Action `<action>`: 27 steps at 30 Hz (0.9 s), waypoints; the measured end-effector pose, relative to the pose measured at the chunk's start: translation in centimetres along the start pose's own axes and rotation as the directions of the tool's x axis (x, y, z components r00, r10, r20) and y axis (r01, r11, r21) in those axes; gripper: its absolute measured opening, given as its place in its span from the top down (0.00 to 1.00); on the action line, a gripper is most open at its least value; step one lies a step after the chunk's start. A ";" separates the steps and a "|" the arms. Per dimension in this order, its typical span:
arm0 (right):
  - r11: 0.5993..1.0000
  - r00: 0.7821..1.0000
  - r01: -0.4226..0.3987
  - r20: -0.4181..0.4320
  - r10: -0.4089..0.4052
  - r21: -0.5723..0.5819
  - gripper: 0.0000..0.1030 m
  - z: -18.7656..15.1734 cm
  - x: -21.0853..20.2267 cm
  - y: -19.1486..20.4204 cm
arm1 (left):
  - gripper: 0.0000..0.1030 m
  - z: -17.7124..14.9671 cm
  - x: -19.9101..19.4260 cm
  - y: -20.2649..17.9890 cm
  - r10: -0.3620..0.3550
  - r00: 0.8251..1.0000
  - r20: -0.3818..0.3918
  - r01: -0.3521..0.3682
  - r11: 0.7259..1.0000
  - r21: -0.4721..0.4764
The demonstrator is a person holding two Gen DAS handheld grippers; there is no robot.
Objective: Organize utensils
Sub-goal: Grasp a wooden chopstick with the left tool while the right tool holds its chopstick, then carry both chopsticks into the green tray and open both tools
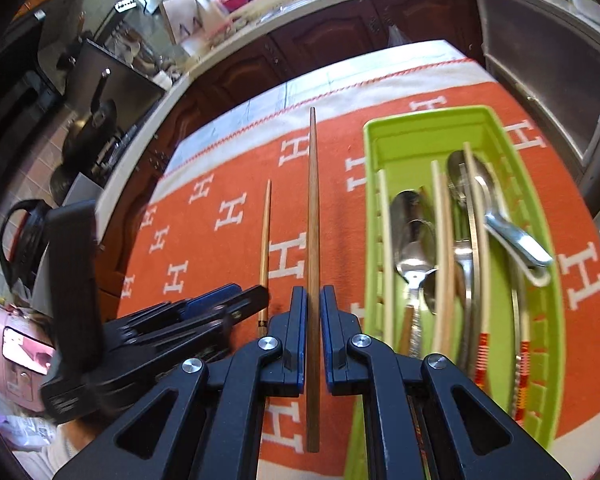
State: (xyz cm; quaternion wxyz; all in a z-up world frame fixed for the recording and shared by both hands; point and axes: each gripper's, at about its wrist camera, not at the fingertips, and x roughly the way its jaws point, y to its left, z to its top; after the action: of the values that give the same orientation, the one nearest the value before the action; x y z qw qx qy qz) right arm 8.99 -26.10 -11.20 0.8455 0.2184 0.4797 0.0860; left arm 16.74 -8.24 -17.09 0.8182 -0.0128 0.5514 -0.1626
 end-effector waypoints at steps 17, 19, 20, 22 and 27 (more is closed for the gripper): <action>0.996 0.998 0.040 0.054 -0.044 0.083 0.94 -2.0 -5.8 -4.9 | 0.96 -1.0 -2.7 -2.9 0.032 0.999 0.037 -0.033 0.999 0.002; 0.993 0.997 0.056 0.052 -0.062 0.102 0.94 -2.3 -6.3 -5.7 | 0.96 -0.9 -4.4 -4.1 -0.009 0.999 0.050 0.008 1.000 0.019; 0.992 0.996 0.064 0.053 -0.071 0.113 0.94 -2.5 -6.6 -6.2 | 0.96 -0.8 -5.2 -4.8 -0.026 0.998 0.053 0.025 0.999 0.025; 0.989 0.995 0.083 0.053 -0.090 0.123 0.94 -2.7 -6.9 -6.6 | 0.96 -0.4 -6.5 -6.4 -0.076 0.996 0.049 0.074 0.996 0.045; 0.987 0.994 0.100 0.036 -0.105 0.129 0.93 -2.6 -7.5 -7.6 | 0.96 0.7 -7.9 -10.0 -0.156 0.987 0.040 0.153 0.985 0.078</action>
State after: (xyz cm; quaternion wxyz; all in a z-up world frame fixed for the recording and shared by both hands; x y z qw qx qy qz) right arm 2.34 -34.77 -9.99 0.8432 0.2488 0.4765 0.0071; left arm 12.14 -15.66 -7.75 0.8154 -0.0288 0.5234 -0.2458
